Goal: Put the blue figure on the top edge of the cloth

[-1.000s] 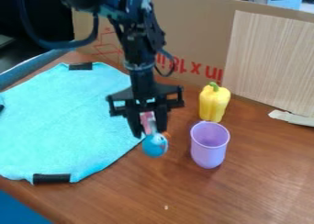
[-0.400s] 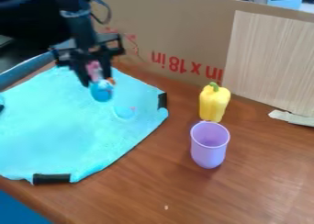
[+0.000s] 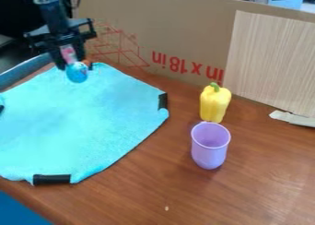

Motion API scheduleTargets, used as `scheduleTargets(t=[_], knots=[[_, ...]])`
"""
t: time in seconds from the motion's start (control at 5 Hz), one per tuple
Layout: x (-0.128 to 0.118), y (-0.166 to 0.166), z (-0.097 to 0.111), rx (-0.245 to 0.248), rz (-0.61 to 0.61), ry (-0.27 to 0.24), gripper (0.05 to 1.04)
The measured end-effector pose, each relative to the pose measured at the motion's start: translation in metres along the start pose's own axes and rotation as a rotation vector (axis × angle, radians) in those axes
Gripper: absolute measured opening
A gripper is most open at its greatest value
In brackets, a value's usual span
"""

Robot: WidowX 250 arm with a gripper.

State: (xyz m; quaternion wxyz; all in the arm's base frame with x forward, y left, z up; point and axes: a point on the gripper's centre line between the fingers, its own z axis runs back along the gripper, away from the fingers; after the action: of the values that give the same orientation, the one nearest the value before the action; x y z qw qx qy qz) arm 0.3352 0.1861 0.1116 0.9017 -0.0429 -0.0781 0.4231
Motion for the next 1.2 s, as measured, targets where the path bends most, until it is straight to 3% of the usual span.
scheduleTargets(t=[0.6,1.0,1.2], knots=[[0.059,0.007,-0.03,0.055,0.064,-0.066,0.46],[0.074,0.011,-0.036,0.086,0.083,-0.114,0.46],[0.077,0.015,-0.042,0.104,0.088,-0.124,0.51]])
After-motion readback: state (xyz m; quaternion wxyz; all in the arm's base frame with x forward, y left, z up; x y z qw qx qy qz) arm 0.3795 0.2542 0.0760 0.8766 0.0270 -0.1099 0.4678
